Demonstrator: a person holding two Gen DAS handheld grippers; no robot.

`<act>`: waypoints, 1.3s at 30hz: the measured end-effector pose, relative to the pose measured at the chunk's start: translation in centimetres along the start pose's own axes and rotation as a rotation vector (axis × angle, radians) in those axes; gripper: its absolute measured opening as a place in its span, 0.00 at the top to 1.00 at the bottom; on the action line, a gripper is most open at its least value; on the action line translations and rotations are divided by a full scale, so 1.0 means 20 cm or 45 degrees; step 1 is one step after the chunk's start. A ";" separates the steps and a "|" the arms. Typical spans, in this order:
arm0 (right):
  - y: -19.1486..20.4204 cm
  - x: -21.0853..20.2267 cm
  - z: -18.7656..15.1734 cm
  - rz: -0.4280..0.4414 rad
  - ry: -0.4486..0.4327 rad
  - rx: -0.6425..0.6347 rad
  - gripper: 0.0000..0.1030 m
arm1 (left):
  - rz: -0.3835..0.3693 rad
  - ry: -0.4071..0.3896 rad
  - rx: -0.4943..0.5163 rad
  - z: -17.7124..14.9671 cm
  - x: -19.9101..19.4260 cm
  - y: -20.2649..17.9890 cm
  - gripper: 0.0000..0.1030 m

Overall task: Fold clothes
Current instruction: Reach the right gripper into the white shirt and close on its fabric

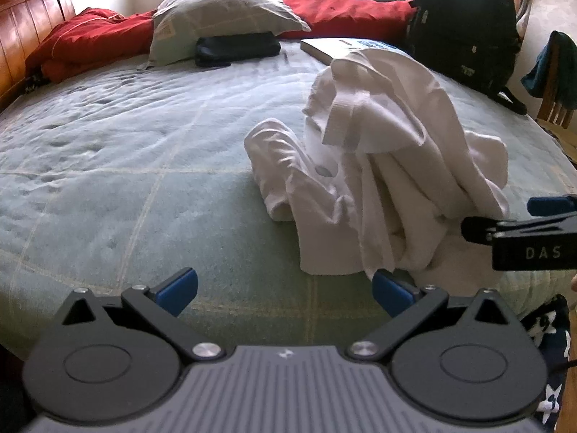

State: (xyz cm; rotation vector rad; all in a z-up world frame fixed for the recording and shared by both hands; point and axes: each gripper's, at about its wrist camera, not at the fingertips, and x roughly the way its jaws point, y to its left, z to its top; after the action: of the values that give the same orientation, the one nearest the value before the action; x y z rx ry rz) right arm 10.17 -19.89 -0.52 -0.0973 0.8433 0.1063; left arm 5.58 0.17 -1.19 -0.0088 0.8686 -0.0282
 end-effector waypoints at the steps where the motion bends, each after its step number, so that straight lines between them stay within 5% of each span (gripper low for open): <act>1: -0.02 0.00 0.00 -0.017 0.000 0.003 0.00 | -0.004 0.002 0.003 0.01 0.00 -0.01 0.01; 10: -0.26 0.01 -0.03 -0.149 -0.048 0.050 0.00 | -0.039 -0.002 0.086 0.09 0.04 -0.11 0.01; 18: -0.28 0.08 -0.10 0.008 -0.044 0.091 0.00 | -0.072 -0.003 0.199 0.13 0.14 -0.23 0.01; 24: -0.28 0.13 -0.13 0.083 -0.024 0.028 0.00 | -0.116 -0.125 0.313 0.05 0.16 -0.23 0.01; 34: -0.27 -0.08 -0.07 0.168 -0.138 -0.083 0.35 | -0.245 0.093 0.212 0.04 0.22 -0.03 0.01; 39: -0.23 -0.17 0.01 0.209 -0.212 -0.168 0.40 | -0.229 0.052 0.286 0.04 0.17 0.03 0.02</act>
State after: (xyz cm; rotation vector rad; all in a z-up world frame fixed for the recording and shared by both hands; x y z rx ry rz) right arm 8.67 -24.58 2.47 -0.1409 0.6766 0.3203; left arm 8.44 0.66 -3.26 0.1245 0.8992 -0.2952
